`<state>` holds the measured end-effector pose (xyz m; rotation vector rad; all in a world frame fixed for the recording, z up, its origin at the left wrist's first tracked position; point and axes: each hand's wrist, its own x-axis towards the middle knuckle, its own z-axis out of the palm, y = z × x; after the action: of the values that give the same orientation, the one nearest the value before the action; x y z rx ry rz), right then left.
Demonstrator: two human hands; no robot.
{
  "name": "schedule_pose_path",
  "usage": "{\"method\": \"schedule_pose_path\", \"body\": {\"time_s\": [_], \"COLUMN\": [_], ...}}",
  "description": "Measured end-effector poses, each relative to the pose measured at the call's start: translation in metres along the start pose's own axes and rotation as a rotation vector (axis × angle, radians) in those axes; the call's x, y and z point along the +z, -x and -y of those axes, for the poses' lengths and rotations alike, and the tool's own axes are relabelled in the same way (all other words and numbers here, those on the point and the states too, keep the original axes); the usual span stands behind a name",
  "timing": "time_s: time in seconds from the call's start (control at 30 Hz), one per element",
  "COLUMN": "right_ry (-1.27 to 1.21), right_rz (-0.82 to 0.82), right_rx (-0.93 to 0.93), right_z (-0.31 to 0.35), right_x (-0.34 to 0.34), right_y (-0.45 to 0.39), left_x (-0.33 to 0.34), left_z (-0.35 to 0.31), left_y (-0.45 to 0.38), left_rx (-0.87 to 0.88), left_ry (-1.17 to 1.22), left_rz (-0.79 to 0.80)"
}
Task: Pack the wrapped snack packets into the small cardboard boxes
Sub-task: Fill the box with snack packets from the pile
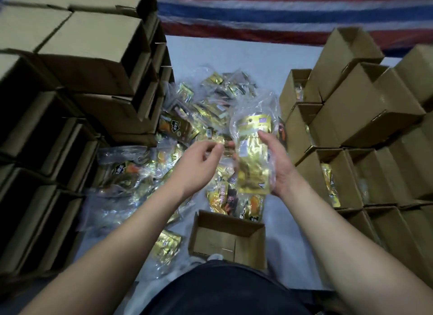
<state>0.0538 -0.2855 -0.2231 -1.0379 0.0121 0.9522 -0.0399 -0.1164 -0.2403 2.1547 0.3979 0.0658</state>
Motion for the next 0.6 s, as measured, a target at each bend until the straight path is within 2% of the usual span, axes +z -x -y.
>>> {"method": "schedule_pose_path", "body": {"time_s": [0.03,0.13,0.2,0.27,0.4,0.6], "right_ry": [0.056,0.280,0.496,0.753,1.378,1.785], "right_rz": [0.032,0.226,0.311,0.343,0.636,0.742], "right_rx": [0.022,0.132,0.239,0.358,0.407,0.526], "right_z": [0.001,-0.004,-0.013,-0.028,-0.063,-0.120], "right_x": [-0.005,-0.019,-0.019,-0.015,-0.002,0.008], "right_y": [0.004,0.017,0.024,0.027,0.021,0.007], "left_x": [0.002,0.020,0.033,0.041,0.041,0.031], "left_z": [0.013,0.060,0.088,0.109,0.125,0.118], "left_y": [0.002,0.024,0.046,0.064,0.080,0.078], "left_rx": [-0.042,-0.177,-0.277,-0.351,-0.352,-0.407], "left_ry": [-0.036,-0.171,-0.173,-0.099,0.068,0.234], "left_rz": [0.082,0.470,0.591,0.566,0.531,0.536]}}
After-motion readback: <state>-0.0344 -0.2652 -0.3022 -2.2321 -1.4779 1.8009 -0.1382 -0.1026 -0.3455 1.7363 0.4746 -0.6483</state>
